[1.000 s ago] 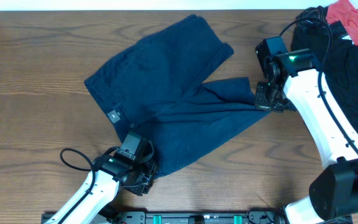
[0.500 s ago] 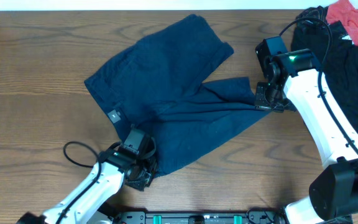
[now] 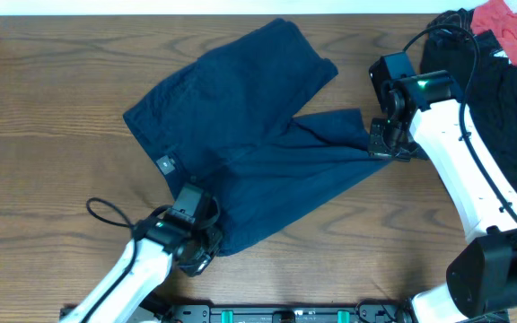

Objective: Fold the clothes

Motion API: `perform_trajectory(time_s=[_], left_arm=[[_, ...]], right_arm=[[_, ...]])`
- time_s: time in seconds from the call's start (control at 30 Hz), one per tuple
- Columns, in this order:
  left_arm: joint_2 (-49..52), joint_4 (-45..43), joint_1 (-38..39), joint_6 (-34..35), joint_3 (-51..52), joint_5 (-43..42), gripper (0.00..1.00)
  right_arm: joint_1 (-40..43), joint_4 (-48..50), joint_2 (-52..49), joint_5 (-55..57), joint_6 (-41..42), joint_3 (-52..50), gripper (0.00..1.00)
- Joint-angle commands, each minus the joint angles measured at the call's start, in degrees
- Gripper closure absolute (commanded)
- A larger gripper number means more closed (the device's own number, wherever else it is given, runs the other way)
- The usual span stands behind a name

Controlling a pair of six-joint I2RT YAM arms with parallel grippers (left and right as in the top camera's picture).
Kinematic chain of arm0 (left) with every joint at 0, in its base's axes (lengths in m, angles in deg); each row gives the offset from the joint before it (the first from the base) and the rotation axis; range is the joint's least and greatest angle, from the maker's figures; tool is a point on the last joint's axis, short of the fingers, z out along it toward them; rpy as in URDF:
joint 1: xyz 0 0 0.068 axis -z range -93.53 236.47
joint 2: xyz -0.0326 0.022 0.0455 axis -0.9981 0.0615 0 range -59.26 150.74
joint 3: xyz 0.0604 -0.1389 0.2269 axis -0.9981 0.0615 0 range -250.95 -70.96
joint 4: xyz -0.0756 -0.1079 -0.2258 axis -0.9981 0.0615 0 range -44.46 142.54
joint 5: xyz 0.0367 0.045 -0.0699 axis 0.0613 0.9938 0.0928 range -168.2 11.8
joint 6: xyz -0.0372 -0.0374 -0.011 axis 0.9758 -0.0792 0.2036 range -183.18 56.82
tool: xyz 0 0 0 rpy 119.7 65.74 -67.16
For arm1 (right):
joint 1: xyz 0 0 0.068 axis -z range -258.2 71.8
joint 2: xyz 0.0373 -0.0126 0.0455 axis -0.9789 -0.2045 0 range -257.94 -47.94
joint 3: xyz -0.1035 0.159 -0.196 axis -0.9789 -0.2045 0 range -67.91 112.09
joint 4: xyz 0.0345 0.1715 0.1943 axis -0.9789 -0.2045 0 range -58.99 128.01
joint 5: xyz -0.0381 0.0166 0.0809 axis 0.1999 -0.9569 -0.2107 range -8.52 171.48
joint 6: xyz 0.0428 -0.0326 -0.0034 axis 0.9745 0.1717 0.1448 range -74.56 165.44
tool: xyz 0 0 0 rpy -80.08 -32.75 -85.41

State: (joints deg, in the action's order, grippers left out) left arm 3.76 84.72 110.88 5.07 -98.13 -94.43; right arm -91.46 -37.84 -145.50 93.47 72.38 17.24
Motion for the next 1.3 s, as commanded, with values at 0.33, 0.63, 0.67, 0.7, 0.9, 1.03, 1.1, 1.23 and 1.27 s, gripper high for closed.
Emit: perform_trajectory(time_s=[0.33,0.63,0.67,0.7,0.9,1.03,1.1,1.23,1.27], left_arm=[[-23.19,30.14,-0.33,-16.92,-17.57,1.97,0.94],[-28.28,31.28,-0.35,-11.52,-19.04,16.41,0.94],[-28.28,31.04,-0.35,-10.71,-19.04,19.54,0.94],[-28.30,30.75,-0.35,-9.64,-19.04,22.53,0.94],[-28.28,23.43,-0.35,-6.12,-19.04,36.48,0.94],[-27.58,19.67,-0.35,-3.37,-19.02,45.83,0.94],[-26.16,17.35,-0.37,-3.43,-18.95,47.69,0.94],[-20.96,12.90,-1.68,-3.43,-18.93,47.78,0.94],[-19.41,11.87,-2.25,-3.45,-18.93,47.63,0.94]], right_arm=[[4.85,0.02,1.64,1.07,0.26,0.07,0.99],[0.52,10.23,6.19,-0.61,-12.90,0.50,0.99],[-0.13,11.65,6.16,-0.61,-13.46,0.70,0.99],[-0.81,13.86,6.14,-0.59,-13.77,0.72,0.99],[-1.77,28.13,5.99,-1.97,-13.75,0.74,0.99],[-1.88,35.47,5.22,-3.26,-14.19,0.74,0.99],[-2.14,38.01,4.57,-3.28,-14.69,0.74,0.99],[-3.23,42.27,2.80,-3.26,-17.29,0.74,0.99],[-3.50,43.23,2.29,-3.26,-17.92,0.74,0.99]])
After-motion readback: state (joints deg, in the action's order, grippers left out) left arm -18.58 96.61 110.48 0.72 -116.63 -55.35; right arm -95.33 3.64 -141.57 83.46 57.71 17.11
